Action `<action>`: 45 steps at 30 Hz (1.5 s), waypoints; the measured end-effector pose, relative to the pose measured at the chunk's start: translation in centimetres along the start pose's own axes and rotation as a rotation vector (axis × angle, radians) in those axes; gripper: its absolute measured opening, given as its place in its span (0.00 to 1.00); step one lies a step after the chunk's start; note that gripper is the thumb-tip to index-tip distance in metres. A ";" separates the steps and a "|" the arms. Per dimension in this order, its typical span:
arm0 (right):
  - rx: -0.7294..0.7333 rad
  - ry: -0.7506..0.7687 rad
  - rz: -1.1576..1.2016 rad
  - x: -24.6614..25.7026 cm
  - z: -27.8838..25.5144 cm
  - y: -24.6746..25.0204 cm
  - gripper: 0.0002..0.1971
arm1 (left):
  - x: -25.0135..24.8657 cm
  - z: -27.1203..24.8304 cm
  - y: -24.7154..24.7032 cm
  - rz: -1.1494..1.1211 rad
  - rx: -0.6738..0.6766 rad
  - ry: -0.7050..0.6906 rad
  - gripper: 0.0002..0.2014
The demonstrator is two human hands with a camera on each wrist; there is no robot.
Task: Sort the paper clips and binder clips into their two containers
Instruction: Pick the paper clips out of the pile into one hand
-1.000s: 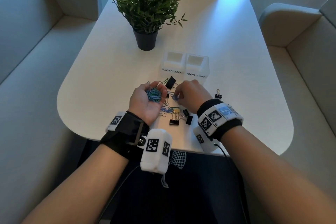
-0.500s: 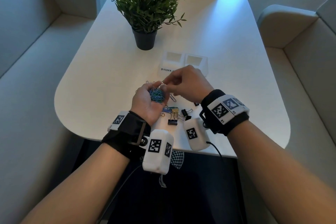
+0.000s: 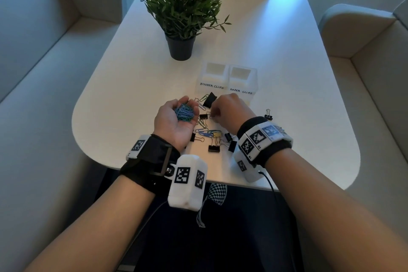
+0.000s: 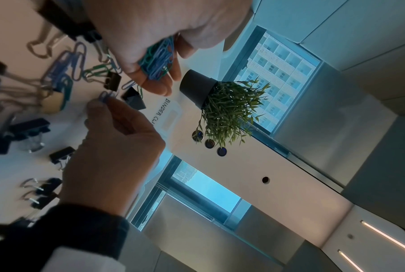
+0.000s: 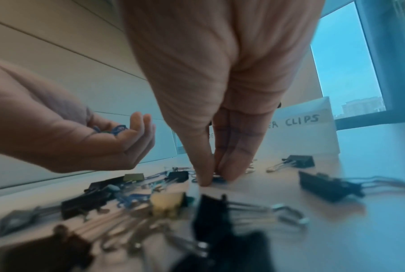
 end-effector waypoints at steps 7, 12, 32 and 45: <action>0.016 -0.012 0.048 -1.1 -0.3 0.0 0.06 | 0.9 -0.3 -0.2 0.007 0.019 0.026 0.12; 0.012 0.021 0.005 -1.1 -0.8 0.2 0.07 | 1.0 -0.2 -0.1 0.014 0.017 0.029 0.12; 0.023 0.031 -0.118 -0.8 -1.2 0.8 0.05 | 1.3 -0.5 -0.2 0.044 0.032 0.034 0.11; 0.122 -0.059 -0.061 -1.3 -0.5 -0.1 0.08 | 1.3 -0.4 -0.3 0.055 0.035 0.047 0.13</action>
Point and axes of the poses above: each hand's wrist, its own z-axis towards the middle knuckle, its own y-axis out of the back of the hand, x = y × z, the point moved 7 cm from there along z, towards the middle knuckle, and after that the axes turned 7 degrees about -y, right-handed, at the moved point
